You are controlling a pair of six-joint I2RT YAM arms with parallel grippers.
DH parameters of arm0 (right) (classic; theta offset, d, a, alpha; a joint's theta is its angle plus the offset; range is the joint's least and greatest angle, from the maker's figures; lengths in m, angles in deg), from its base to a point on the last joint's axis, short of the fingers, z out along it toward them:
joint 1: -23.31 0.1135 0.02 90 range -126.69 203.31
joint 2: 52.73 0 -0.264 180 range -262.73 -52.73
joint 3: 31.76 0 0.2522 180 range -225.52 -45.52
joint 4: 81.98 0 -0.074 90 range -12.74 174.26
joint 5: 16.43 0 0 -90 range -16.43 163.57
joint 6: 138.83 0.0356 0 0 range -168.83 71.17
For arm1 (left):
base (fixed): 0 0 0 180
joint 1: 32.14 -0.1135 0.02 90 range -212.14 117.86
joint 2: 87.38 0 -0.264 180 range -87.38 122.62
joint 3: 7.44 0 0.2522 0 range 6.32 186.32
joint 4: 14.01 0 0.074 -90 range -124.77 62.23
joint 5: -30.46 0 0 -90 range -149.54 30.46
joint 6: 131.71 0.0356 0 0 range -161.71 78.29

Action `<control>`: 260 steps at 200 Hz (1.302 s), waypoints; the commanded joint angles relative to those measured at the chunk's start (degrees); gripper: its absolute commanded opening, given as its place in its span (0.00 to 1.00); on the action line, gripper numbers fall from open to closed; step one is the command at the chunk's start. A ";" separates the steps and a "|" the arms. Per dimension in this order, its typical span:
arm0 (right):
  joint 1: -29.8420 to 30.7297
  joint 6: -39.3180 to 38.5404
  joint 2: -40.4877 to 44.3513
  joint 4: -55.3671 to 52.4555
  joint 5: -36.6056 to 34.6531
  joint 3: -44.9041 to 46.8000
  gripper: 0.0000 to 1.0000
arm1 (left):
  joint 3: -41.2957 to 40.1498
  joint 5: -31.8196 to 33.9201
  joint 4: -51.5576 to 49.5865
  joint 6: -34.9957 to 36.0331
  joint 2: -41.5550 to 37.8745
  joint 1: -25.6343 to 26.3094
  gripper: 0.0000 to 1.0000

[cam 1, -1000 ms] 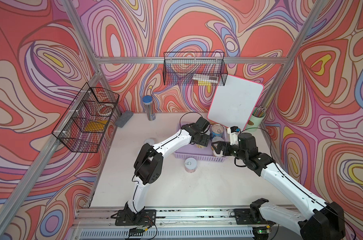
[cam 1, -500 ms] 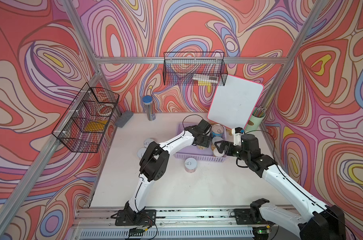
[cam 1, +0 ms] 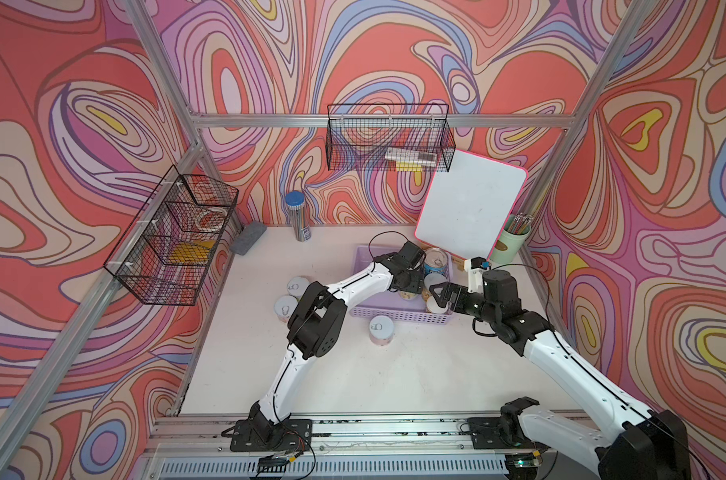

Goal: Put the canned food in the basket
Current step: Place the canned food in the basket.

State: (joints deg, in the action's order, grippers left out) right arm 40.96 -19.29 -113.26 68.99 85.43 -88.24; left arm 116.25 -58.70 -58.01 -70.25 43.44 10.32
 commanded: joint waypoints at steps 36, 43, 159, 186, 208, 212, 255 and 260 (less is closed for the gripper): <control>-0.41 0.17 0.15 1.29 0.72 1.15 0.98 | 3.67 -1.66 3.62 -1.56 2.01 0.35 0.63; -0.42 0.16 0.15 1.30 0.72 1.22 0.98 | 3.99 -1.80 3.42 -1.59 2.23 0.35 0.65; -0.42 -0.64 -0.33 1.20 0.47 1.63 0.98 | 5.26 -3.08 2.37 -1.94 3.13 0.35 0.90; -0.42 -0.71 -0.13 0.90 0.32 1.67 0.98 | 5.14 -3.17 2.18 -2.08 2.99 0.35 0.89; -0.42 -0.90 -0.29 0.81 0.26 1.67 0.98 | 4.82 -3.23 2.24 -2.31 2.52 0.35 0.85; -0.42 -0.91 -0.38 0.77 0.28 1.60 0.98 | 4.77 -3.23 2.21 -2.27 2.51 0.35 0.85; -0.42 -0.87 -1.08 0.94 0.96 1.22 0.98 | 4.35 -3.42 2.42 -2.45 2.17 0.35 0.84; -0.42 -0.91 -1.12 0.94 0.97 1.19 0.98 | 4.20 -3.55 2.70 -2.54 2.16 0.35 0.83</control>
State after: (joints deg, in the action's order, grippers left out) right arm 40.96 -19.44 -113.89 69.65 85.71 -87.50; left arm 119.84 -60.05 -57.68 -72.02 45.61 10.21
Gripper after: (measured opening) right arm 0.981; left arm 0.848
